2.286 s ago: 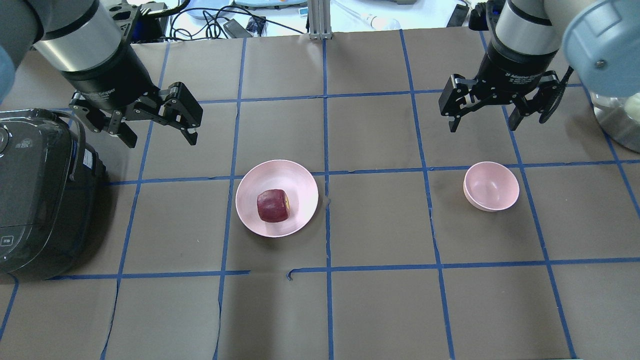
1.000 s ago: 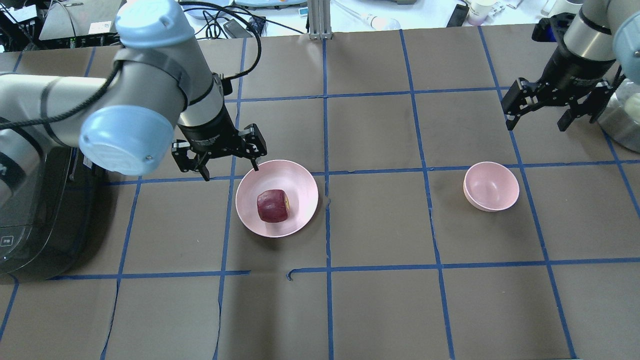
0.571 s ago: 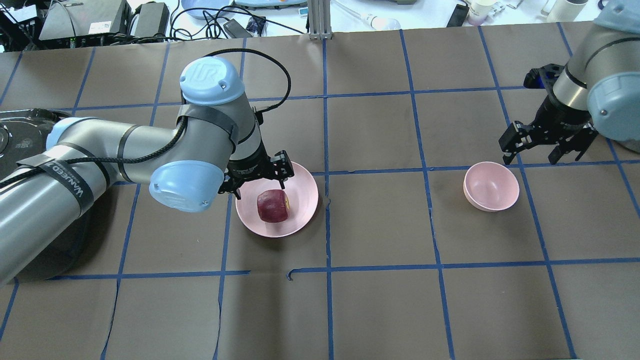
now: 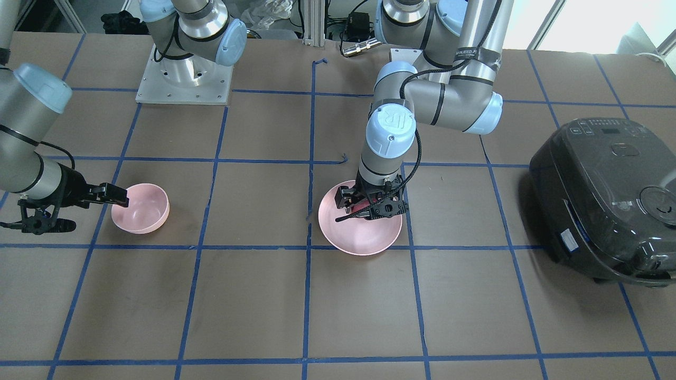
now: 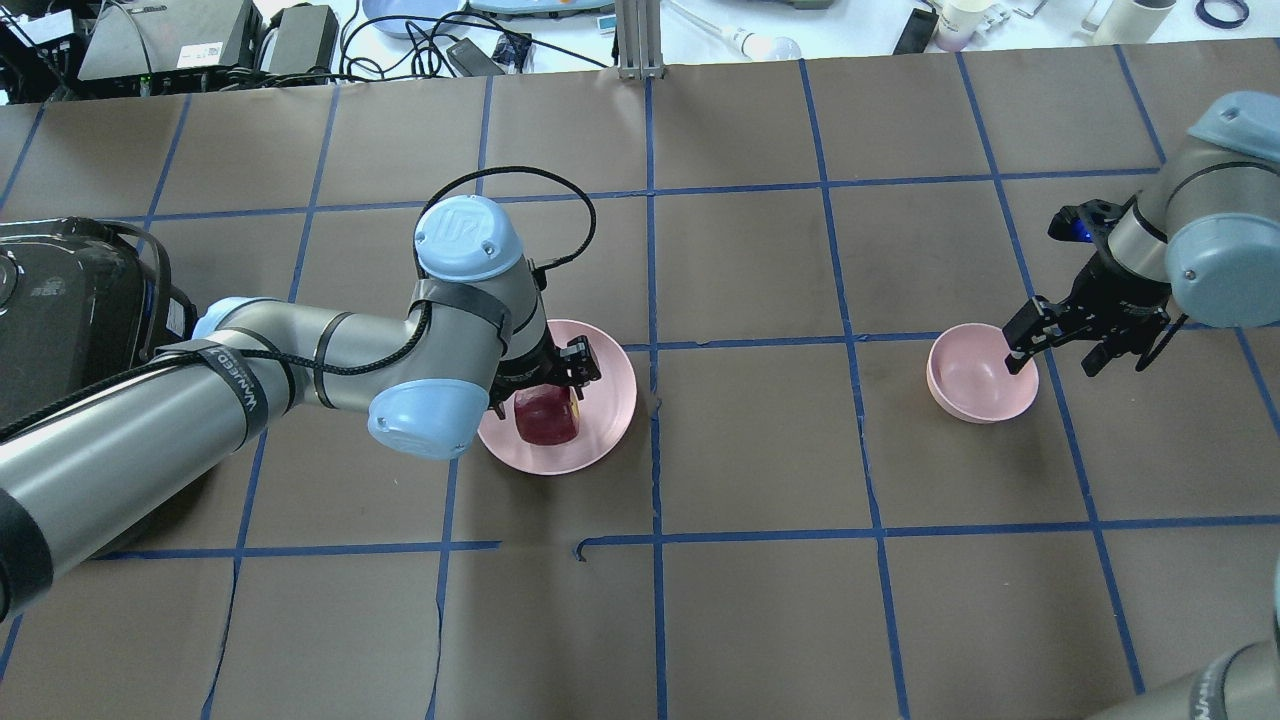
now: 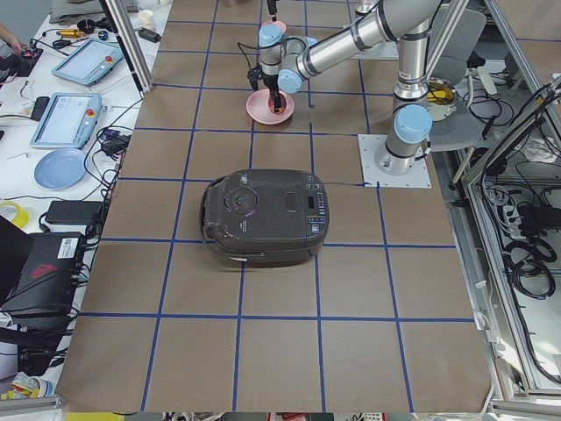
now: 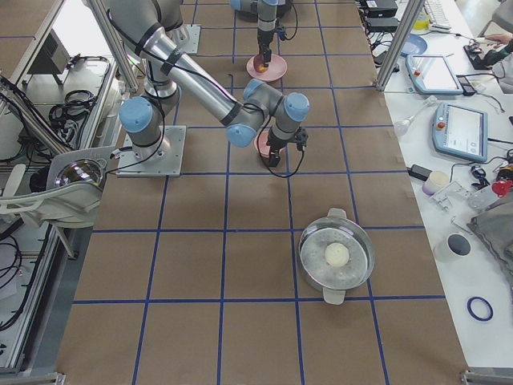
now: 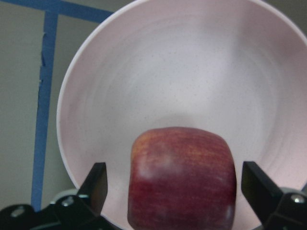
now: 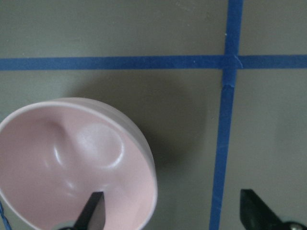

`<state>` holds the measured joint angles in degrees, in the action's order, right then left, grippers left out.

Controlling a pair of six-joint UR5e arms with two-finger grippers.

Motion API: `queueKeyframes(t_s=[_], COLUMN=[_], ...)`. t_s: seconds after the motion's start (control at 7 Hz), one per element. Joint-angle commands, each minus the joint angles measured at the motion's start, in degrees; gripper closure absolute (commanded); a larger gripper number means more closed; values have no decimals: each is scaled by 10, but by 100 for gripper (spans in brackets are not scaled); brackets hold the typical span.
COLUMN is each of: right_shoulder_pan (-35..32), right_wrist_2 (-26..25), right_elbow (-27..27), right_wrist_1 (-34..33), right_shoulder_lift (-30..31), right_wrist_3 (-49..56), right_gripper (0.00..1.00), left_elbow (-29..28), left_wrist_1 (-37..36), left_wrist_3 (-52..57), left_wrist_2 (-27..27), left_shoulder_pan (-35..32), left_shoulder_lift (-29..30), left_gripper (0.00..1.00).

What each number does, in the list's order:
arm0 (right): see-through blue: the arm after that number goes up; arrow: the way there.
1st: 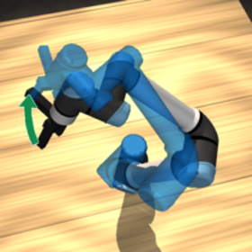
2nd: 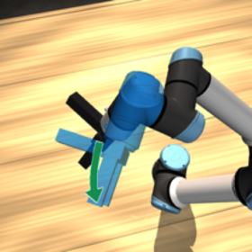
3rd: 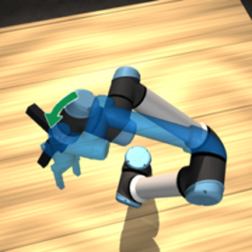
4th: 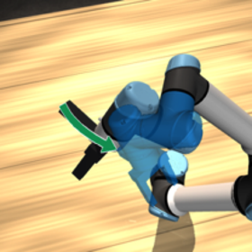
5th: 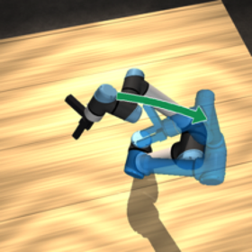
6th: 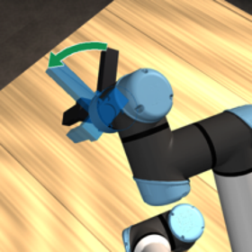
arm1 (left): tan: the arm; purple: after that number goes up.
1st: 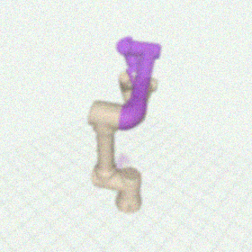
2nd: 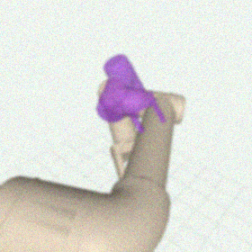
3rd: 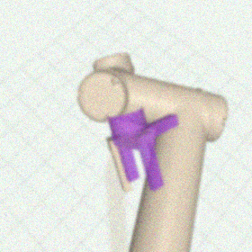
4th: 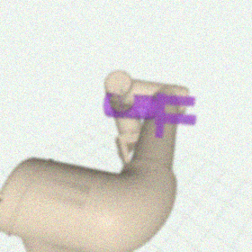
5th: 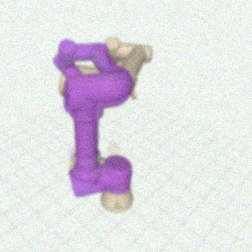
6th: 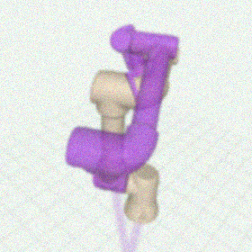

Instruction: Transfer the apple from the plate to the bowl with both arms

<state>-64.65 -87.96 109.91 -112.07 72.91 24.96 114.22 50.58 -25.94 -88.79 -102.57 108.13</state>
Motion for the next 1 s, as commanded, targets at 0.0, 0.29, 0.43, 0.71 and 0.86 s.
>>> queueKeyframes(t_s=[0.0, 0.29, 0.43, 0.71, 0.86], right_shoulder_pan=[1, 1, 1, 2, 4], right_wrist_2=[30, 48, 48, 46, 45], right_elbow=[1, 0, 0, -6, -12], right_wrist_1=[-10, -10, -9, 4, 34], right_shoulder_lift=[-26, -32, -32, -23, 1], right_wrist_3=[-1, 2, 5, 8, 13], right_gripper=[2, 65, 94, 100, 100], left_elbow=[-4, -28, -70, -172, -199], left_wrist_1=[-7, -4, 17, 139, 162], left_wrist_3=[2, 2, 1, -27, -64], left_wrist_2=[5, 5, 5, 26, 59], left_shoulder_pan=[1, 1, 1, 2, 1], left_shoulder_lift=[5, 2, 3, 8, 9], left_gripper=[78, 100, 100, 100, 100])
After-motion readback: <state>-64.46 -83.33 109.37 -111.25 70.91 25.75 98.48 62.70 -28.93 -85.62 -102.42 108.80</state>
